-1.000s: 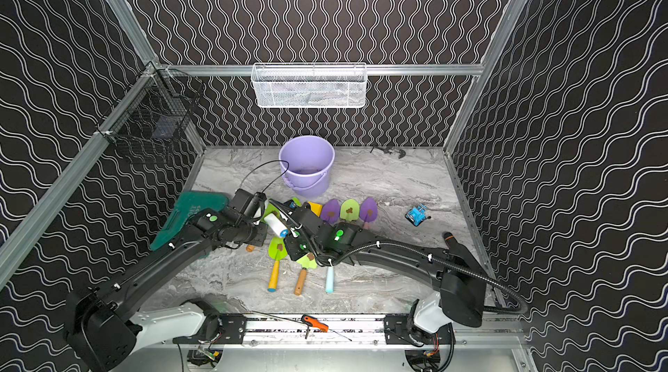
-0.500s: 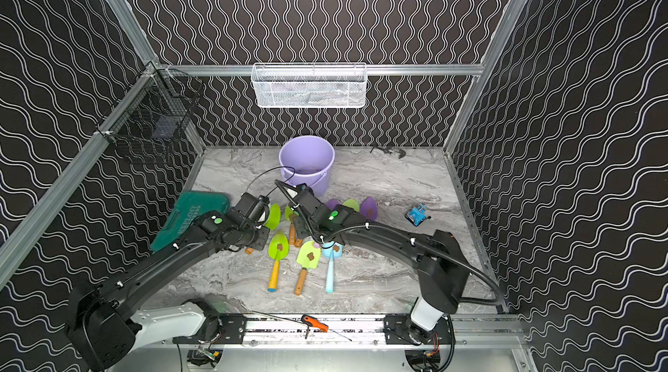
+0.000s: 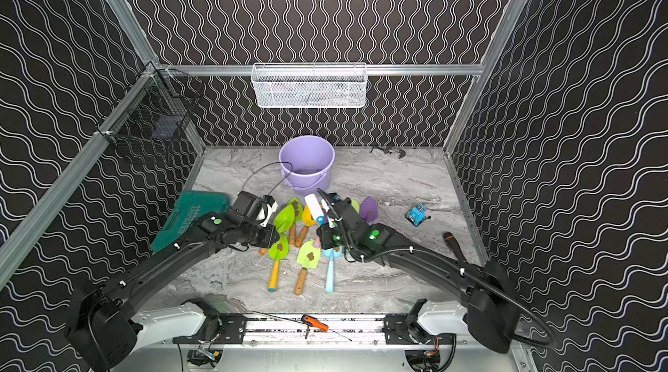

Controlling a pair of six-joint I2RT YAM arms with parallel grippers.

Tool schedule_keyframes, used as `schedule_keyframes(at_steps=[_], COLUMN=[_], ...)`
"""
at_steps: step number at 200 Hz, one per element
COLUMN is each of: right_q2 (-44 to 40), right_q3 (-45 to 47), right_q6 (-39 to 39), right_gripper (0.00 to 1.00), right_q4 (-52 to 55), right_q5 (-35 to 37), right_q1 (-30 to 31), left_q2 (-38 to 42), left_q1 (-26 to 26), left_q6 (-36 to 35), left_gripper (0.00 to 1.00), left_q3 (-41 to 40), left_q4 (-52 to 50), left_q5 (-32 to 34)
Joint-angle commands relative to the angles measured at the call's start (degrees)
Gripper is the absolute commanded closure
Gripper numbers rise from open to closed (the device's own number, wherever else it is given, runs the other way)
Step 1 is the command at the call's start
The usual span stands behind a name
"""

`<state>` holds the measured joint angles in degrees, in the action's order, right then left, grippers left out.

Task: Brush the soil off the hand trowel and place it into the bucket
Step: Brush off the soil from the hand trowel.

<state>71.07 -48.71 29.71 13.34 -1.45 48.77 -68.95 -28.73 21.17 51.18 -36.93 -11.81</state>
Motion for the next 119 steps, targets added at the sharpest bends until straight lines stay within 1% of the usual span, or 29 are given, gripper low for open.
schedule_keyframes(at_steps=[1,17,27,44,57,72,84,104,119], right_q2=[-3.87,-6.61,-8.25,-9.66,-9.89,-9.81,-9.75,-9.65,-9.20], right_q3=[3.96,6.87,8.43,10.56,11.30,11.36,11.78,12.63,12.83], right_q6=[4.64,5.75,6.21,7.39,7.89,8.56,8.97,10.23,10.97], right_gripper=[1.00,1.00,1.00,1.00,1.00,1.00,1.00,1.00,1.00], right_q4=[-8.25,-10.50,-12.13,-14.91,-15.96,-15.55,-16.31,-18.94,-20.55], right_q5=[-8.06,-11.61,-13.38,-17.21,-19.33,-20.09,-21.43,-24.41,-26.33], right_q1=[-3.71,-6.67,-7.96,-9.50,-9.92,-9.93,-9.93,-9.93,-9.92], left_q2=[1.00,1.43,1.67,1.71,1.55,1.41,1.11,1.07,0.99], left_q1=[6.34,11.00,12.75,15.29,16.80,18.99,20.88,23.96,25.44], left_q6=[4.28,7.57,9.80,15.60,19.23,21.35,24.71,32.66,35.44], left_gripper=[1.00,1.00,1.00,1.00,1.00,1.00,1.00,1.00,1.00], left_q3=[-1.77,-2.77,-3.38,-5.21,-6.48,-7.96,-10.41,-15.04,-16.81], left_q4=[9.13,12.59,14.90,20.80,25.01,27.68,32.65,43.00,47.18], left_q5=[-21.43,-31.27,-35.54,-42.12,-45.39,-47.69,-50.39,-54.07,-55.30])
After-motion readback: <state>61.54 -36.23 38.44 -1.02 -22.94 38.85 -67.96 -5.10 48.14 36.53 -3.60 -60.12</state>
